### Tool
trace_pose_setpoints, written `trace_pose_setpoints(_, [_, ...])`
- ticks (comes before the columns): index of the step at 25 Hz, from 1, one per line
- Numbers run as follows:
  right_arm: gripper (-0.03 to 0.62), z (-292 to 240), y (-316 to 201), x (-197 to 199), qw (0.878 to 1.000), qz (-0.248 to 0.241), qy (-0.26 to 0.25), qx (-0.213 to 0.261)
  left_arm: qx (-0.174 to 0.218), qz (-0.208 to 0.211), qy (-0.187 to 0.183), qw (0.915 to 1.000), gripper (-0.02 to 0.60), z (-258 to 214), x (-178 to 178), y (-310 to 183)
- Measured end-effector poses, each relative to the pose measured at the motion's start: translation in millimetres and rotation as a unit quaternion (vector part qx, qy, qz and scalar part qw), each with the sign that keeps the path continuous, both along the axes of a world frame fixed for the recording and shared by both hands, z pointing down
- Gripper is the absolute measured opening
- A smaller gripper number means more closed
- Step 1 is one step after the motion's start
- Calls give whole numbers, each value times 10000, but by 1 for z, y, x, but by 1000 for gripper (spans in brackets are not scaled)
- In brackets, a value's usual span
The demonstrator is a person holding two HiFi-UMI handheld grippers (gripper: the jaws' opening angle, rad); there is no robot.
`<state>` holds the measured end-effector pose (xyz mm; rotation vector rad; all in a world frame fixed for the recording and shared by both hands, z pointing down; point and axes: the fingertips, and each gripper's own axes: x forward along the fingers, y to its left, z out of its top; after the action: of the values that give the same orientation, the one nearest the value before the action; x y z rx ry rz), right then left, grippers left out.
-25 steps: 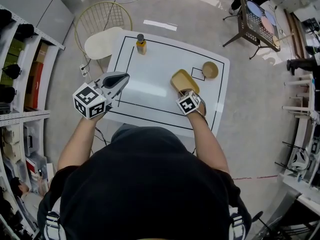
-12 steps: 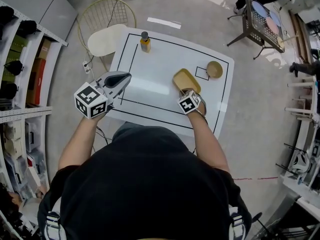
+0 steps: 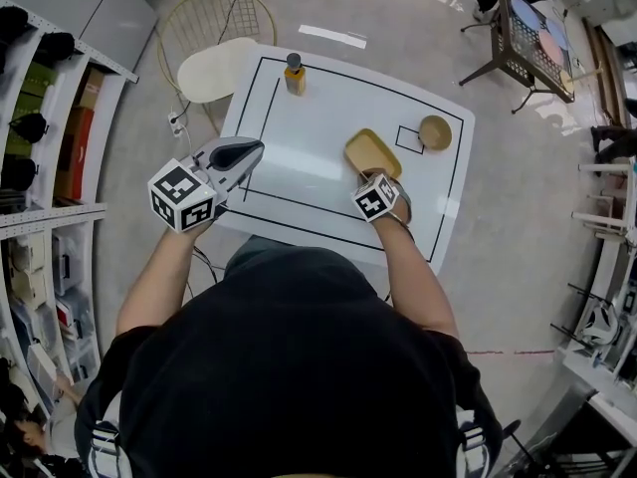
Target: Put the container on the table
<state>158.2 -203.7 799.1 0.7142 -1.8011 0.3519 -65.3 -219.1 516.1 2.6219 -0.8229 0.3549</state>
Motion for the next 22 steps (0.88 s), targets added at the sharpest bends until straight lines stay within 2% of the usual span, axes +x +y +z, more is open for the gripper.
trace_pose_setpoints(22, [14, 29, 6, -11, 9995, -260, 148, -68, -170, -19, 34, 9998, 8, 23, -1, 1])
